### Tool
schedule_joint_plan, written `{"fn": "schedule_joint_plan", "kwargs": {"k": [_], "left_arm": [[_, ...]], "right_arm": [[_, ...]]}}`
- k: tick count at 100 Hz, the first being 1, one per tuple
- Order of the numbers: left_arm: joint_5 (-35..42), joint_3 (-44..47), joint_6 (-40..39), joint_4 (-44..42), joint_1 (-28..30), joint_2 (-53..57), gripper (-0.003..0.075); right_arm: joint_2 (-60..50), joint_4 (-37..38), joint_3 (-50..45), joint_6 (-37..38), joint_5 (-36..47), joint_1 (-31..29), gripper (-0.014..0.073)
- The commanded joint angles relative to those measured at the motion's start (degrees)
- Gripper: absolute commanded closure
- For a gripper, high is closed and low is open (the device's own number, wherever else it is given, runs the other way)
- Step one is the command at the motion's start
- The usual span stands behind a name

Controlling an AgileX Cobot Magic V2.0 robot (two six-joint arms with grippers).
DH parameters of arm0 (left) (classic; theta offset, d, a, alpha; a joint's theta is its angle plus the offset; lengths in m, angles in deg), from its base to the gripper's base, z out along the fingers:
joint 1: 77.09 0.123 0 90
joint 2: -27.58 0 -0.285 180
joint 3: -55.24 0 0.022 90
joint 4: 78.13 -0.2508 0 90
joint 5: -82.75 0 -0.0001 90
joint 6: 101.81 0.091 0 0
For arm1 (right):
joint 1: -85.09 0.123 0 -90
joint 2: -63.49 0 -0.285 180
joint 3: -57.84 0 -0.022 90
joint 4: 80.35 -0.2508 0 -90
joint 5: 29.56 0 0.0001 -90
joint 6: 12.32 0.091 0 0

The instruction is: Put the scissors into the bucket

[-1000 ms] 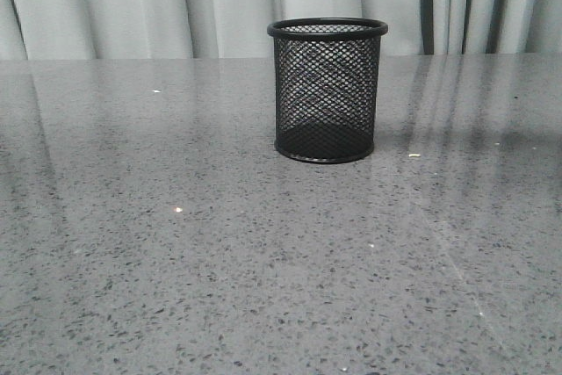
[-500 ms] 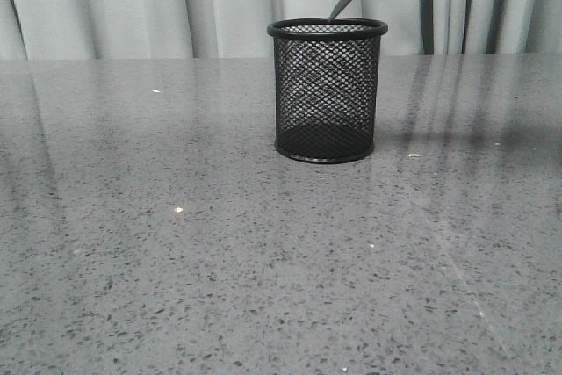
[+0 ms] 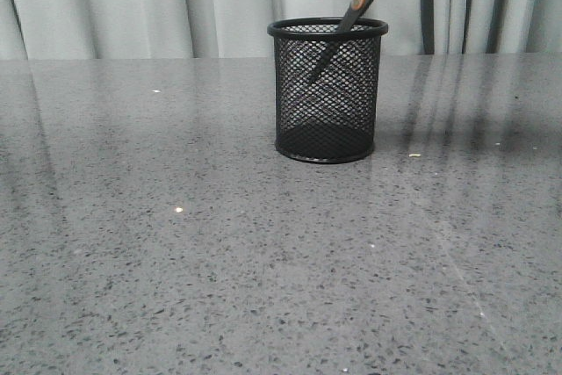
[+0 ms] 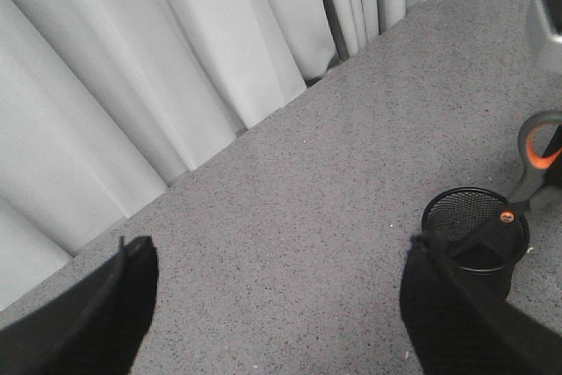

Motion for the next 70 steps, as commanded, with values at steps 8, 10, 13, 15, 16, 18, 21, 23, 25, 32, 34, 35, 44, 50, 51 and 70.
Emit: {"fn": "schedule_joint_plan", "kwargs": {"k": [8,10,13,15,16,18,21,23,25,32,34,35,44,50,51,70], "left_arm": [[3.7,-1.89,-0.61,1.51,0.15,1.19,0.0186],[3.7,-1.89,-0.61,1.51,0.15,1.19,0.0186],[3.7,-1.89,-0.61,1.51,0.15,1.19,0.0186],[3.7,-1.89,-0.61,1.51,0.15,1.19,0.0186],[3.7,-1.89,-0.61,1.51,0.15,1.19,0.0186],[3.7,-1.89,-0.61,1.51,0.15,1.19,0.0186],[3.7,-1.89,-0.61,1.51,0.15,1.19,0.0186],[3.7,-1.89,-0.61,1.51,0.15,1.19,0.0186],[3.7,-1.89,-0.61,1.51,0.15,1.19,0.0186],[3.7,-1.89,-0.61,1.51,0.15,1.19,0.0186],[3.7,-1.89,-0.61,1.51,0.15,1.19,0.0186],[3.7,-1.89,-0.61,1.51,0.15,1.19,0.0186],[3.7,-1.89,-0.61,1.51,0.15,1.19,0.0186],[3.7,-1.89,-0.61,1.51,0.15,1.19,0.0186],[3.7,-1.89,-0.61,1.51,0.15,1.19,0.0186],[3.7,-1.89,-0.61,1.51,0.15,1.19,0.0186]], "right_arm": [[-0.58,-0.01,2.38,0.05,-1.86,0.62,0.0637],[-0.44,-0.01,2.38,0.05,-1.86,0.62,0.0637],[-0.17,-0.01,2.38,0.05,-1.86,0.62,0.0638],[-0.07,-0.01,2.38,0.05,-1.86,0.62,0.0638],[-0.07,-0.01,2.38,0.05,-1.86,0.62,0.0638],[0.08,-0.01,2.38,0.05,-1.86,0.62,0.0638],[0.17,-0.01,2.38,0.05,-1.86,0.62,0.0638],[0.34,-0.01,2.38,0.05,-1.86,0.62,0.0638],[0.32,-0.01,2.38,0.05,-1.86,0.62,0.0638],[0.37,-0.01,2.38,0.05,-1.86,0.62,0.0629],[0.37,-0.01,2.38,0.05,-1.86,0.62,0.062],[0.37,-0.01,2.38,0.05,-1.86,0.62,0.061],[0.37,-0.12,2.38,0.05,-1.86,0.62,0.0516],[0.37,-0.11,2.38,0.05,-1.86,0.62,0.0409],[0.37,-0.11,2.38,0.05,-1.86,0.62,0.0397],[0.37,-0.11,3.0,0.05,-1.86,0.62,0.0222]]}}
